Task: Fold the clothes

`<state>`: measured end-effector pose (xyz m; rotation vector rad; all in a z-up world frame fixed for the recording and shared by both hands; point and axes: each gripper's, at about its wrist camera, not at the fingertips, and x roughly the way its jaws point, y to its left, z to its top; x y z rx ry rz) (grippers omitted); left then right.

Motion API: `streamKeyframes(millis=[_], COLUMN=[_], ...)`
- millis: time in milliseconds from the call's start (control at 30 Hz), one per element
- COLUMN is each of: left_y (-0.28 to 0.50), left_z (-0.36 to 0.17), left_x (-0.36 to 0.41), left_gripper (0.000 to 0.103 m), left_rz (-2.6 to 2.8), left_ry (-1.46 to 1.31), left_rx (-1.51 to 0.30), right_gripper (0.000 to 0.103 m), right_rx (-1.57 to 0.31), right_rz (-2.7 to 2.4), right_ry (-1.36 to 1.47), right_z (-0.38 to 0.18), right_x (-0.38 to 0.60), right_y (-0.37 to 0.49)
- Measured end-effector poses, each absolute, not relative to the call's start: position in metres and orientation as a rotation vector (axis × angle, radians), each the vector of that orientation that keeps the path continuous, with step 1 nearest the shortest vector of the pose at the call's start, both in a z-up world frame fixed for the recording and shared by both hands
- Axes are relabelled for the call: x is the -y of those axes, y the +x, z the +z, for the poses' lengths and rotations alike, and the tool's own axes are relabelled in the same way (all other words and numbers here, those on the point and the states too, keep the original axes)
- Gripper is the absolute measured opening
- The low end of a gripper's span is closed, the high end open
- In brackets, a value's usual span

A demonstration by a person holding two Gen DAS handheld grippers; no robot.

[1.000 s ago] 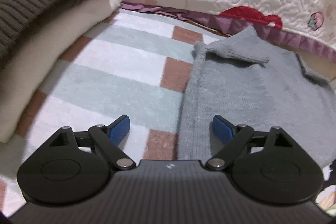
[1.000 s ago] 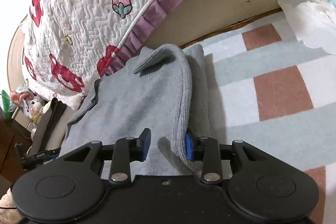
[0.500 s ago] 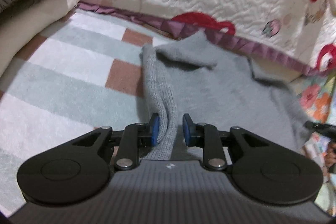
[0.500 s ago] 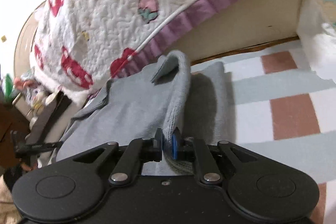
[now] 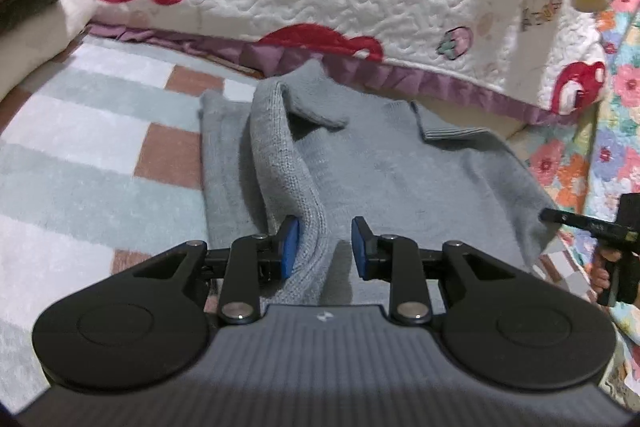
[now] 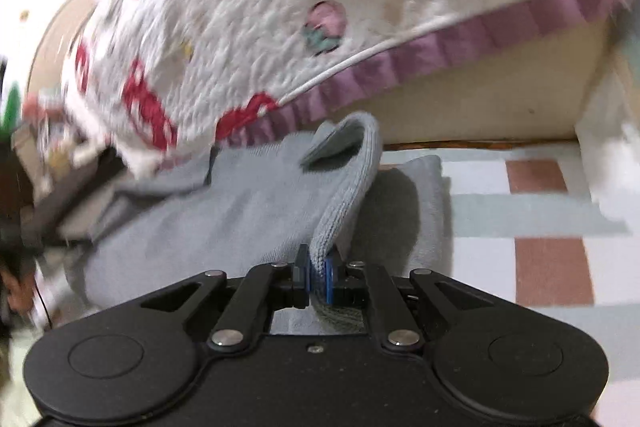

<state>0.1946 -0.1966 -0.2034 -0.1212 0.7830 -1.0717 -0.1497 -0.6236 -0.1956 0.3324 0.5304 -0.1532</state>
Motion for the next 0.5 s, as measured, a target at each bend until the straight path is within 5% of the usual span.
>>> streamKeyframes(millis=[67, 133, 167, 233, 267, 300, 333, 400, 500], left_y=[0.199, 0.205, 0.208, 0.215, 0.219, 0.220, 0.220, 0.219, 0.222], left_z=[-0.206, -0.210, -0.213, -0.218, -0.220, -0.219, -0.214, -0.202, -0.183], left_x=[0.199, 0.202, 0.203, 0.207, 0.209, 0.208, 0.205, 0.196, 0.163], left_gripper=[0.039, 0.066, 0.069, 0.067, 0.066, 0.045, 0.010, 0.009, 0.008], left_rz=[-1.032, -1.006, -0.996, -0.976, -0.965, -0.956, -0.949, -0.936, -0.951], left_ry=[-0.114, -0.119, -0.122, -0.130, -0.134, -0.136, -0.134, -0.148, -0.306], left_rx=[-0.797, -0.825, -0.842, -0.875, -0.891, -0.894, -0.880, -0.858, -0.877], right_gripper=[0.014, 0.018, 0.023, 0.056, 0.061, 0.060, 0.046, 0.009, 0.009], right_rx=[-0.558, -0.566, -0.570, -0.597, -0.615, -0.624, -0.619, -0.591, -0.454], right_rz=[-0.160, -0.171, -0.174, -0.178, -0.177, -0.168, -0.150, -0.106, -0.041], right_ry=[0.325, 0.356, 0.374, 0.409, 0.417, 0.423, 0.436, 0.480, 0.591], right_z=[-0.197, -0.200, -0.201, -0.208, -0.212, -0.215, -0.215, -0.213, -0.193], right_x=[0.624, 0.630, 0.634, 0.642, 0.644, 0.645, 0.647, 0.653, 0.659], right_y=[-0.145, -0.141, -0.140, -0.132, -0.127, -0.123, -0.121, -0.119, -0.144])
